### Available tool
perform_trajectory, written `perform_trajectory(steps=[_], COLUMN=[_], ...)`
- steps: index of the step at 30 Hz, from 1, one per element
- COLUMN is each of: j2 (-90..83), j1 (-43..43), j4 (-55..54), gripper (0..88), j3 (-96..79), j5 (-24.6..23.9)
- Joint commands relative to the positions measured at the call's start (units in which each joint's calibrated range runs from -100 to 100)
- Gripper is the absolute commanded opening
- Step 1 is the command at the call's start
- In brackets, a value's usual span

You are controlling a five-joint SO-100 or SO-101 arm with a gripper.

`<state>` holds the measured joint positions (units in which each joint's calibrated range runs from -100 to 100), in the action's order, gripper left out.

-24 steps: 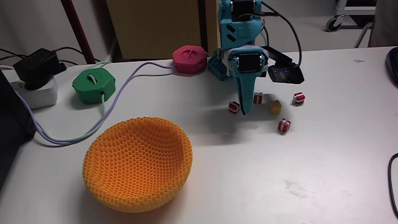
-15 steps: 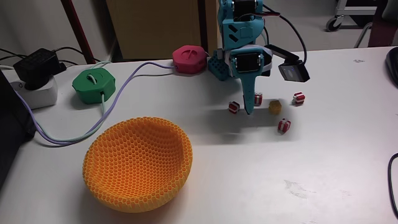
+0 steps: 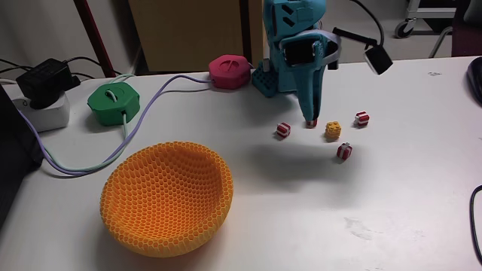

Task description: Place cube pieces into the yellow basket

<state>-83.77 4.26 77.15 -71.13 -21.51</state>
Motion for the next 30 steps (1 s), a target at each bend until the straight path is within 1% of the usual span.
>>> perform_trajectory(steps=[1, 2, 3, 4, 6, 9, 11, 13, 16, 18, 21, 23, 26, 30], j2=[9.34, 11.7, 12.46, 11.7, 10.47, 10.47, 9.9, 11.8, 17.86, 17.67, 17.2, 18.14, 18.33, 17.95], j1=[6.09, 8.89, 10.84, 11.49, 11.12, 9.54, 6.84, 4.88, 3.85, 1.8, -1.37, -1.65, -5.37, -10.03], j4=[1.91, 4.95, 6.34, 6.52, 7.39, 14.16, 17.46, 16.42, 14.51, 14.08, 13.47, 12.25, 9.64, 8.86], gripper=[17.4, 18.8, 19.0, 19.5, 20.4, 21.2, 21.8, 22.9, 22.9, 22.7, 22.9, 22.9, 22.6, 22.5], j3=[7.15, 7.53, 7.05, 5.89, 4.55, 4.64, 4.26, 3.97, 2.52, 0.69, -0.75, -0.85, -2.68, -3.06], j5=[-15.24, -20.66, -23.69, -24.71, -25.25, -27.06, -26.81, -26.37, -27.94, -28.03, -26.57, -26.32, -24.76, -22.37])
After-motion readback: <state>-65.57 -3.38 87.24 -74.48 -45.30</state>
